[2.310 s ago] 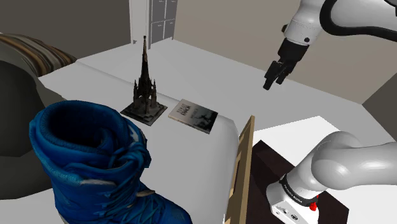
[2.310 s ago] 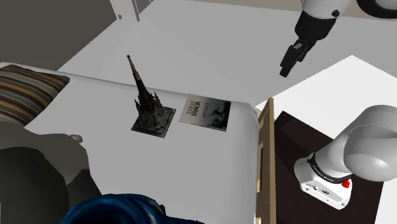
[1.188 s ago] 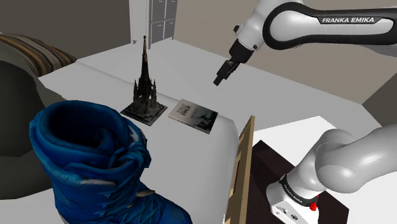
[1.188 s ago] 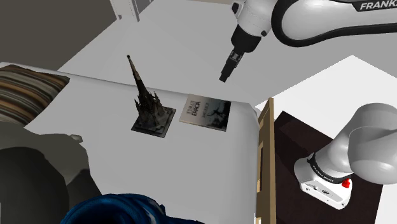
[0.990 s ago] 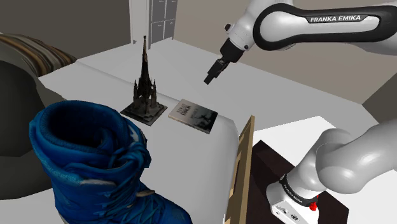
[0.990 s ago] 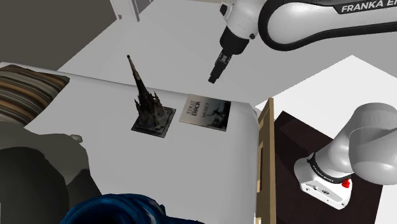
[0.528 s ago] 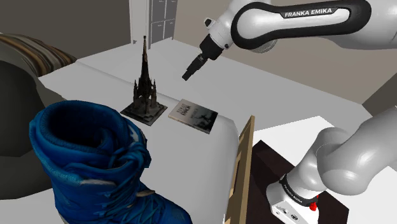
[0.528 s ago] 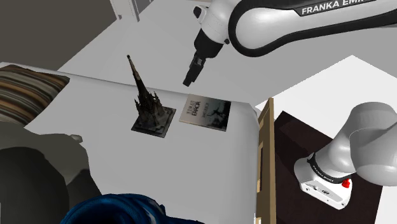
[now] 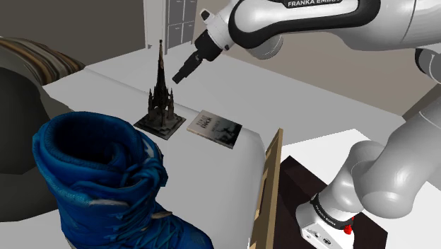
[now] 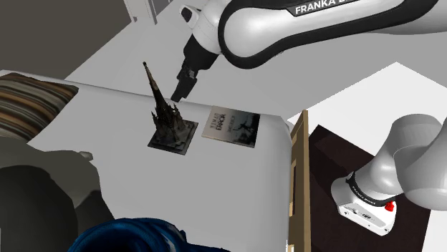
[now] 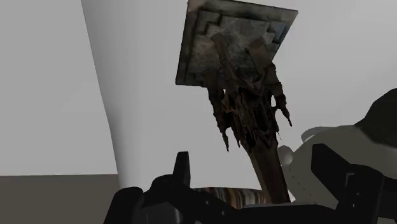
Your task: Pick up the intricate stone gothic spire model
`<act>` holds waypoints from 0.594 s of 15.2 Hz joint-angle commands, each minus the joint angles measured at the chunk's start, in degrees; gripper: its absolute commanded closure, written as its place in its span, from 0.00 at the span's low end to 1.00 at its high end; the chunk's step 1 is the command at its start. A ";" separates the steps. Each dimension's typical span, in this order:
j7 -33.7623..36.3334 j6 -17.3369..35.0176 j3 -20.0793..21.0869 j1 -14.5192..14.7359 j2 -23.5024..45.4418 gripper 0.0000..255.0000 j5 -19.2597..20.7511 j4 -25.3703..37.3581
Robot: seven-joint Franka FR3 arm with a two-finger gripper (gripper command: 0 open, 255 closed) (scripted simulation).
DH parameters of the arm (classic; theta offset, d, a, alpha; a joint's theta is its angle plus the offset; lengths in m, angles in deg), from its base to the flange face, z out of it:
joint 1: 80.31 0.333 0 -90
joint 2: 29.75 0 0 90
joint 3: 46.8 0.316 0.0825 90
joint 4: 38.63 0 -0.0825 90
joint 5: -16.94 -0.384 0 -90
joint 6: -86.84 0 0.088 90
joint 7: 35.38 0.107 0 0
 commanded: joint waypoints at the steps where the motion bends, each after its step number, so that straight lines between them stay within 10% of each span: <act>1: -3.40 1.25 0.50 0.99 2.62 0.00 -2.47 3.03; 9: -9.60 5.44 1.68 1.95 6.30 0.00 -7.36 3.96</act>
